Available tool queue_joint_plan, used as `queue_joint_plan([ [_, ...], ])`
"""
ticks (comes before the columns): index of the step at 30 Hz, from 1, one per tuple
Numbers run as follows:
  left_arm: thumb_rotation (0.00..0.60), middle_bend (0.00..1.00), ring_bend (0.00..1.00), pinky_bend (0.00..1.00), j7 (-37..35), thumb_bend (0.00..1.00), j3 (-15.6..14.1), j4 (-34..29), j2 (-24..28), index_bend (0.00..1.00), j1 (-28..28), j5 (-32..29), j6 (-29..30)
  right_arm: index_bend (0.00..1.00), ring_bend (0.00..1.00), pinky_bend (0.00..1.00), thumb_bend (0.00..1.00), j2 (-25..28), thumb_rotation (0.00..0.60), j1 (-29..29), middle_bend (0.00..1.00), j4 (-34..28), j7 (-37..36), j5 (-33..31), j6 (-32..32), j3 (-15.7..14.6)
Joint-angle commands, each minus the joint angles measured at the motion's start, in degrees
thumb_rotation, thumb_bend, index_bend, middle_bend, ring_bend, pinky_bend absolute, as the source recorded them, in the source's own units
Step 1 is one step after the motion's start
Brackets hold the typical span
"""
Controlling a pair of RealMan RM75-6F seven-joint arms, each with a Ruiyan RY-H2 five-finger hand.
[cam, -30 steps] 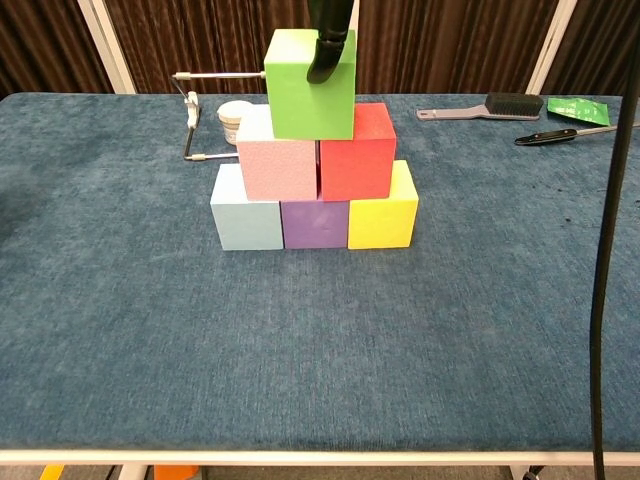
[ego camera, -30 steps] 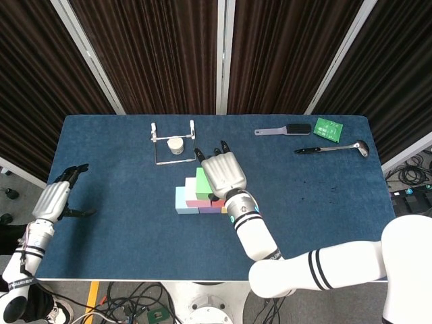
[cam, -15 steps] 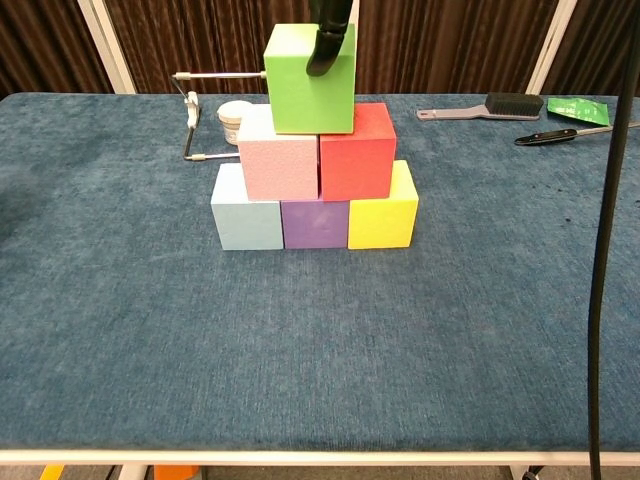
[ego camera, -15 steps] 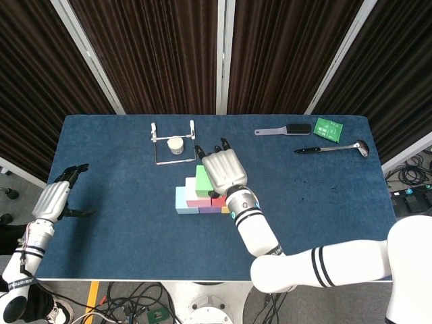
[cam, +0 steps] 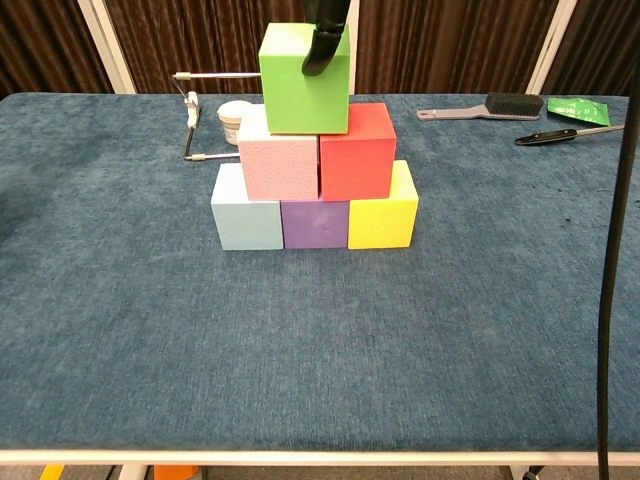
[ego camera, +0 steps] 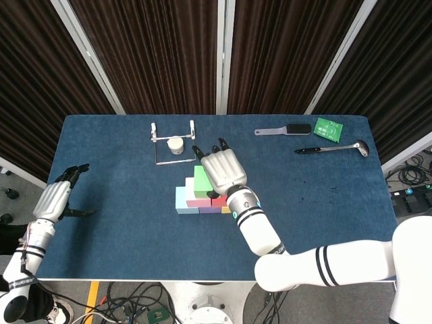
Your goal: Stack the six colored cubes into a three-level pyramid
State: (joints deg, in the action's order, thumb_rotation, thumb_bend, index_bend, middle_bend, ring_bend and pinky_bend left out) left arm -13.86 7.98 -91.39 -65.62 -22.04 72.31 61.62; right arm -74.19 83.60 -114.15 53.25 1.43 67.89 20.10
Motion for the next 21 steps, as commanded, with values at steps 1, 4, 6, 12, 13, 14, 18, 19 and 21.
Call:
queue_joint_plan([
  [1,0.600,0.11,0.00,0.14,0.0,0.03,0.0,-0.1,0.0,0.08,0.0,0.0,0.0,0.00,0.17,0.00,0.13,0.1,0.600,0.1,0.62,-0.2,0.1,-0.2,0.1,0.0],
  [4,0.600,0.11,0.00,0.14,0.0,0.03,0.0,-0.1,0.1,0.08,0.0,-0.1,0.0,0.00,0.17,0.00,0.13,0.0,0.600,0.3,0.62,-0.1,0.0,-0.2,0.2,0.1],
  [6,0.600,0.11,0.00,0.14,-0.1,0.03,0.0,-0.1,0.1,0.08,0.1,0.0,0.1,0.00,0.17,0.00,0.13,0.0,0.600,0.4,0.62,0.0,0.1,-0.4,0.2,0.0],
  [12,0.600,0.11,0.00,0.14,-0.3,0.03,-0.1,0.0,0.0,0.08,0.2,0.1,0.2,0.00,0.17,0.00,0.13,-0.5,0.600,0.5,0.61,0.5,0.0,-0.3,-0.4,-0.2],
  [13,0.600,0.11,0.00,0.14,-0.3,0.03,-0.1,0.0,0.0,0.08,0.2,0.0,0.2,0.00,0.17,0.00,0.13,-0.5,0.600,0.6,0.61,0.5,0.0,-0.3,-0.5,-0.2],
  [14,0.600,0.11,0.00,0.14,-0.3,0.03,-0.1,0.0,0.0,0.08,0.2,0.1,0.2,0.00,0.17,0.00,0.13,-0.5,0.600,0.6,0.61,0.6,0.0,-0.3,-0.5,-0.3],
  [18,0.600,0.11,0.00,0.14,-0.3,0.03,0.0,0.1,0.0,0.08,0.2,0.1,0.2,0.00,0.17,0.00,0.13,-0.5,0.600,0.7,0.61,0.7,0.2,-0.5,-0.4,-0.5],
  [19,0.600,0.11,0.00,0.14,-0.3,0.03,-0.1,0.1,0.0,0.08,0.2,0.1,0.2,0.00,0.17,0.00,0.13,-0.5,0.600,0.7,0.61,0.7,0.1,-0.5,-0.4,-0.5],
  [21,0.600,0.11,0.00,0.14,-0.3,0.03,-0.1,0.1,0.0,0.08,0.2,0.2,0.2,0.00,0.17,0.00,0.13,-0.6,0.600,0.8,0.61,0.7,0.1,-0.5,-0.3,-0.6],
])
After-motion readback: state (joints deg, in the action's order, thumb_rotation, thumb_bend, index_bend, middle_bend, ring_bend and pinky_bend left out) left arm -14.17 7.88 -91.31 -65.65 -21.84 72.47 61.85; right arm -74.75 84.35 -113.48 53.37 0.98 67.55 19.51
